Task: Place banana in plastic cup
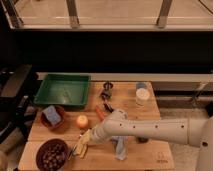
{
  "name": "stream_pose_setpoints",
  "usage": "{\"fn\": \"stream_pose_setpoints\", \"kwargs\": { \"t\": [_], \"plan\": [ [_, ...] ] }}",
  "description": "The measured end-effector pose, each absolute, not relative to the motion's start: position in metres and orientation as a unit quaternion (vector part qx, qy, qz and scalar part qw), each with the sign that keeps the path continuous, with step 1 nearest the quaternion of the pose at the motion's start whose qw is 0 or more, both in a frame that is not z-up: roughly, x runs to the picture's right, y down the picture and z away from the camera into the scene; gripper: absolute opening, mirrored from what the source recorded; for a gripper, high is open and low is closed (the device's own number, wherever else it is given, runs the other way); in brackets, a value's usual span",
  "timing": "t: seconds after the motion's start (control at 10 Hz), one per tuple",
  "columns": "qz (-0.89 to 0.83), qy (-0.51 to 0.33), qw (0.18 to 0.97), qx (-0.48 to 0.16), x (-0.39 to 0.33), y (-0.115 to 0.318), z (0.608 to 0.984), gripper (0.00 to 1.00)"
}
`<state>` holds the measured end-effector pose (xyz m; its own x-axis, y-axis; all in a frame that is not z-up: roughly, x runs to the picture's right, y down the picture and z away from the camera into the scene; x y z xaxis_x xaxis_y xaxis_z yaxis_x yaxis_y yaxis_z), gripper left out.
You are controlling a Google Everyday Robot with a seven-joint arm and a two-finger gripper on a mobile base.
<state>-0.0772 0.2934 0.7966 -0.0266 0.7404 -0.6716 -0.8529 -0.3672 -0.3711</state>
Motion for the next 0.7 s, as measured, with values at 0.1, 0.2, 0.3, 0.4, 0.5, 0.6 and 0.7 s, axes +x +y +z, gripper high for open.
{"fn": "stream_pose_setpoints", "kwargs": {
  "t": [0.1,0.2,0.3,0.4,0.5,0.6,0.7],
  "plan": [
    [0.712,0.066,0.559,-0.419,-0.0796,0.2929,0.7957,0.62],
    [0.712,0.066,0.559,-0.419,-0.0795,0.293,0.7957,0.54],
    [0.712,0.066,0.559,-0.419,-0.0792,0.2932,0.7959,0.42],
    [0.713,0.067,0.558,-0.419,-0.0777,0.2932,0.7961,0.32],
    [0.713,0.067,0.558,-0.418,-0.0774,0.2933,0.7963,0.24],
    [0.713,0.067,0.559,-0.419,-0.0783,0.2932,0.7961,0.14],
    [0.713,0.066,0.559,-0.419,-0.079,0.2931,0.7957,0.04]
  ]
}}
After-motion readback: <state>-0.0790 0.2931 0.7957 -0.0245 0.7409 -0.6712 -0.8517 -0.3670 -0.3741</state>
